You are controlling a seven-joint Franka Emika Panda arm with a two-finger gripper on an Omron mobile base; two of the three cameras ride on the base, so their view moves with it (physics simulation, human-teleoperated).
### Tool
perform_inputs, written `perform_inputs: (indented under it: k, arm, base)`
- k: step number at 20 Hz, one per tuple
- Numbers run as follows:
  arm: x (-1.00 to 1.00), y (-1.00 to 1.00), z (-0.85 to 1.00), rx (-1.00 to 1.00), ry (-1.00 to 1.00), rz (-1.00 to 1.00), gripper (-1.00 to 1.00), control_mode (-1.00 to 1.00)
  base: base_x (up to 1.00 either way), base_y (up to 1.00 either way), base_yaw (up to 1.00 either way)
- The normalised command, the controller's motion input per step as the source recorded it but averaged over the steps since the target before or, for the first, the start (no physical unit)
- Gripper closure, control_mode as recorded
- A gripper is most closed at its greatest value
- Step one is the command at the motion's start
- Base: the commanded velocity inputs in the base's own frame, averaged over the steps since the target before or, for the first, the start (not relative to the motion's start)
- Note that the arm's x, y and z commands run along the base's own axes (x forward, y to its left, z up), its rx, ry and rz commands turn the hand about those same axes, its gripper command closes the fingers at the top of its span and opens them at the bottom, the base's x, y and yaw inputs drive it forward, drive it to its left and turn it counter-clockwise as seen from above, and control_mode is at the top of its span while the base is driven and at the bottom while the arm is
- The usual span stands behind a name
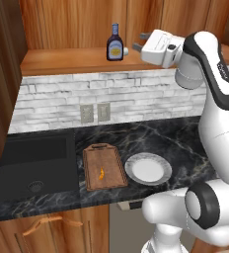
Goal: Pick the shrimp from the plate and place it on the cutting board. Then pick the condiment bottle from the cabinet and place it next to the cutting board.
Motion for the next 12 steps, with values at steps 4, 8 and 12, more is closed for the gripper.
perform_inputs:
  k: [4, 8, 12]
  arm:
    - [0.17, 0.0, 0.0, 0.0, 0.0, -0.01, -1.0, -1.0]
    - [0.17, 0.0, 0.0, 0.0, 0.0, 0.0, -1.0, -1.0]
    - [0.18, 0.0, 0.0, 0.0, 0.0, 0.0, -1.0, -1.0]
  base:
    - [0.0, 0.0, 0.0]
    - [0.0, 0.0, 0.0]
    - [0.0, 0.0, 0.0]
